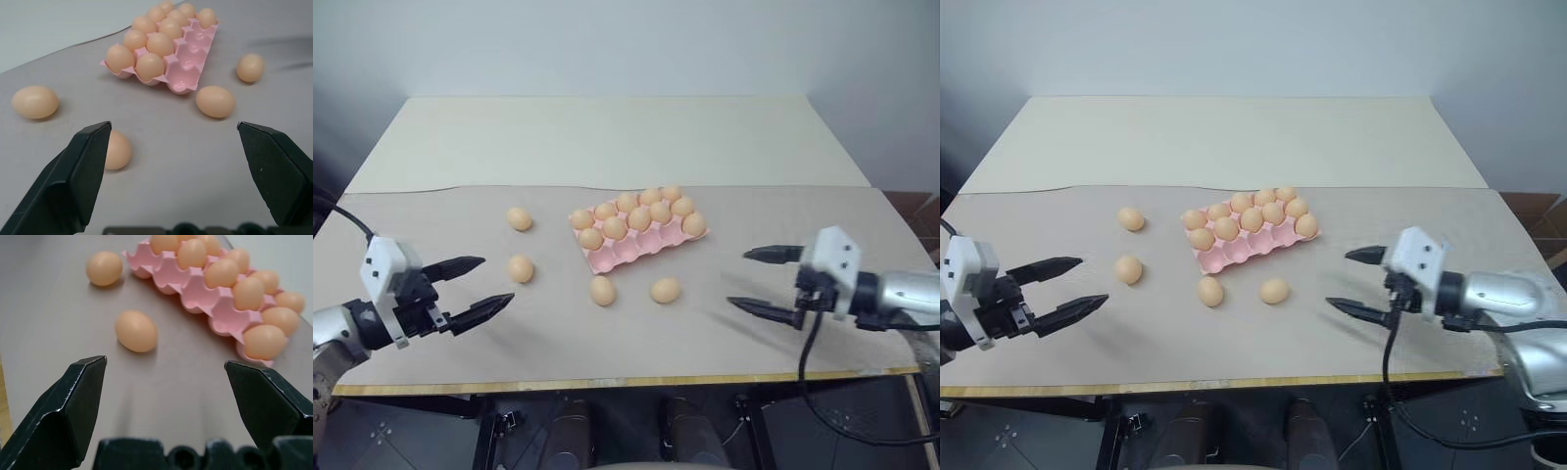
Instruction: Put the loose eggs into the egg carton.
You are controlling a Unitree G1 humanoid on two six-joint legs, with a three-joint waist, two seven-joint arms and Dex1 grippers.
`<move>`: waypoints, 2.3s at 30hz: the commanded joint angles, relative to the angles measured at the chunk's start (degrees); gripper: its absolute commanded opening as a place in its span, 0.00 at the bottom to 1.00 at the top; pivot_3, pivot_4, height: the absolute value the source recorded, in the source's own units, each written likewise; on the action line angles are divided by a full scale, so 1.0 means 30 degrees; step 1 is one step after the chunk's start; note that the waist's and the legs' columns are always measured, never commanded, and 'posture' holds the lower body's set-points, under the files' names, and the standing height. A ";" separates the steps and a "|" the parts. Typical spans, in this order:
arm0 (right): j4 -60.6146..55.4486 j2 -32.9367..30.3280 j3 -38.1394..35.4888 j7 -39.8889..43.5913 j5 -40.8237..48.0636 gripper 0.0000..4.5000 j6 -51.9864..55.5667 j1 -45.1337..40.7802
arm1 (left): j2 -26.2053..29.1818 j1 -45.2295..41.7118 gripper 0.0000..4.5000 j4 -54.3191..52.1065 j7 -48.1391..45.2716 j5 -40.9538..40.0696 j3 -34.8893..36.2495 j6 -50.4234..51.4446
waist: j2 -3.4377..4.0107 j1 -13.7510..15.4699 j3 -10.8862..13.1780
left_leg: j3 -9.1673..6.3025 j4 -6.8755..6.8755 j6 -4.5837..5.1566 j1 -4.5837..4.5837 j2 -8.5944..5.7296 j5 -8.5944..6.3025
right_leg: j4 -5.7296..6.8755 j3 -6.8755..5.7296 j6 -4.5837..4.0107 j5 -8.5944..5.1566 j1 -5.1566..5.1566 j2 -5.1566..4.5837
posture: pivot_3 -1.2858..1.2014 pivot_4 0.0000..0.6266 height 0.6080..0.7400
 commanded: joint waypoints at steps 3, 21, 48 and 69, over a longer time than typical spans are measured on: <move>0.0530 0.1860 0.3587 -0.0879 -0.2595 1.00 -0.1240 -0.2213 | 0.0146 -0.0943 1.00 -0.0024 -0.0168 -0.0291 -0.0691 -0.0202 | 0.0000 -0.0027 0.0000 | 0.0006 -0.0001 0.0001 -0.0011 -0.0008 0.0000 | -0.0003 0.0006 -0.0001 0.0002 -0.0007 -0.0003 | 0.52 0.24 1.00; 0.5599 0.4937 0.7510 -0.0640 -0.6558 0.47 -0.3326 -0.5648 | 0.0352 -0.1482 1.00 0.0024 -0.0164 -0.0481 -0.0886 0.0066 | 0.0000 -0.0101 0.0000 | 0.0004 0.0000 0.0002 -0.0037 -0.0010 0.0002 | -0.0002 0.0001 -0.0030 0.0098 -0.0025 0.0007 | 0.52 0.24 1.00; 1.2746 0.7897 0.6266 -0.3706 -0.8684 0.86 -0.2639 -1.2199 | 0.0087 -0.0630 1.00 -0.0434 0.0763 -0.0414 -0.0659 -0.0088 | 0.0001 -0.0463 0.0001 | 0.0000 -0.0033 -0.0013 -0.0075 0.0011 0.0012 | 0.0002 0.0004 -0.0072 0.0185 -0.0077 0.0037 | 0.52 0.24 1.00; 0.0032 0.0515 -0.4640 0.1900 0.0583 0.99 0.0327 0.0147 | 0.0116 -0.0645 1.00 0.0821 -0.0026 0.0425 -0.0929 -0.1220 | 0.0000 -0.0341 0.0001 | 0.0007 -0.0022 -0.0014 -0.0033 0.0009 0.0010 | -0.0012 -0.0003 -0.0033 0.0033 -0.0028 0.0015 | 0.52 0.24 1.00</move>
